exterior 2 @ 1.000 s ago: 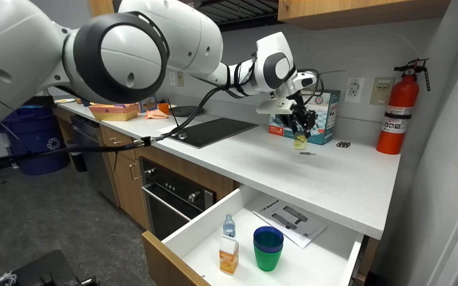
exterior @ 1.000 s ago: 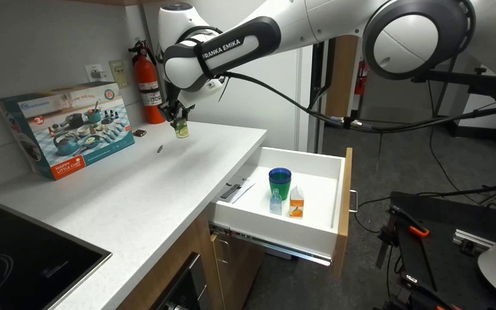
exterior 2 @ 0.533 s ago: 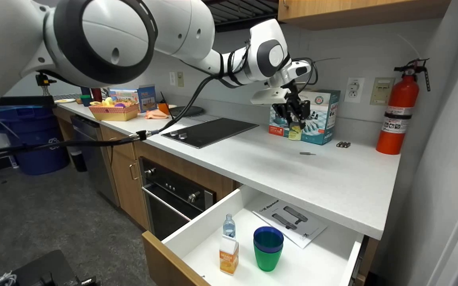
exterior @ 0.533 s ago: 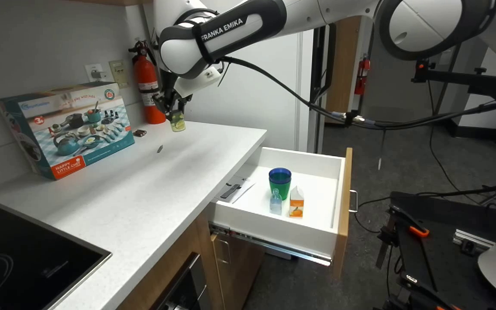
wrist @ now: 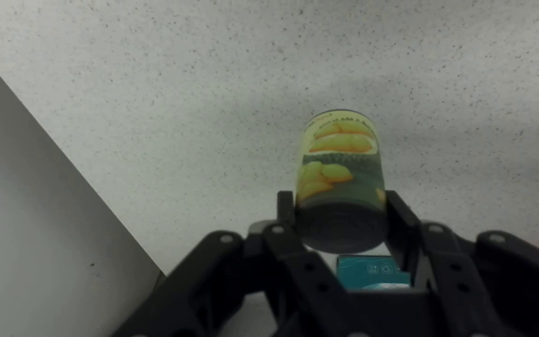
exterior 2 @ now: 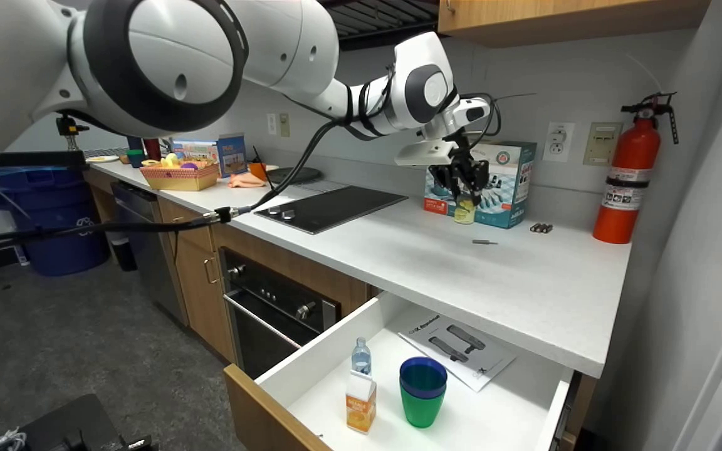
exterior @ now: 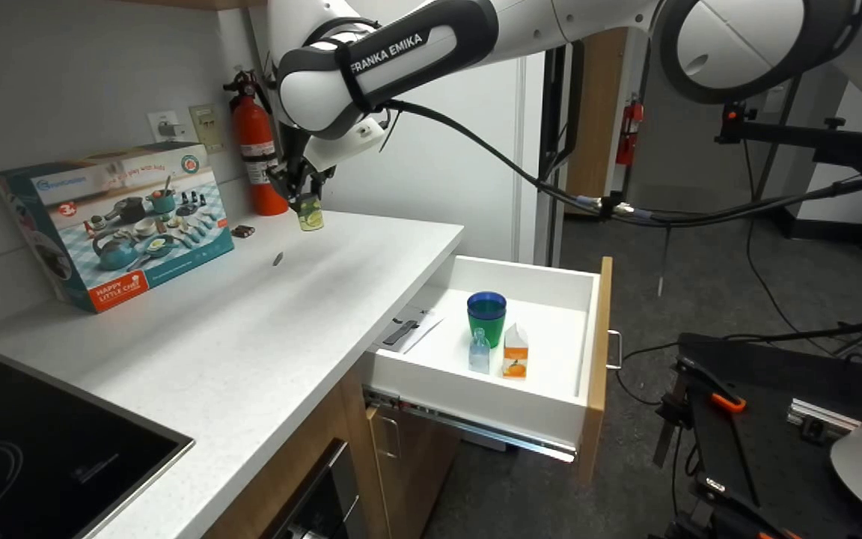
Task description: Put the object on the counter in the drawer
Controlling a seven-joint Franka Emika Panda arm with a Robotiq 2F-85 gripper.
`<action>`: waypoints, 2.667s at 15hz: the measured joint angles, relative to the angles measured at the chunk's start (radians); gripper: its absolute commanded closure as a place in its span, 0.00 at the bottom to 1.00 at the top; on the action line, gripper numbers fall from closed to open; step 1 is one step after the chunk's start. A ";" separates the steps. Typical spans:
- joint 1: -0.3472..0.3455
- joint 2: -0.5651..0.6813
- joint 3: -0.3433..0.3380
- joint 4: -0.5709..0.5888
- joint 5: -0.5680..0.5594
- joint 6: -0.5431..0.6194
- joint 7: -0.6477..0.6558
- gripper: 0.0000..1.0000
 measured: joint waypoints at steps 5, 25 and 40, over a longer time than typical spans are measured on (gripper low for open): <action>0.000 0.001 -0.003 -0.010 -0.002 -0.009 0.007 0.77; -0.012 -0.505 -0.010 -0.758 0.002 -0.007 0.070 0.77; -0.047 -0.655 -0.043 -1.031 -0.003 0.028 0.182 0.77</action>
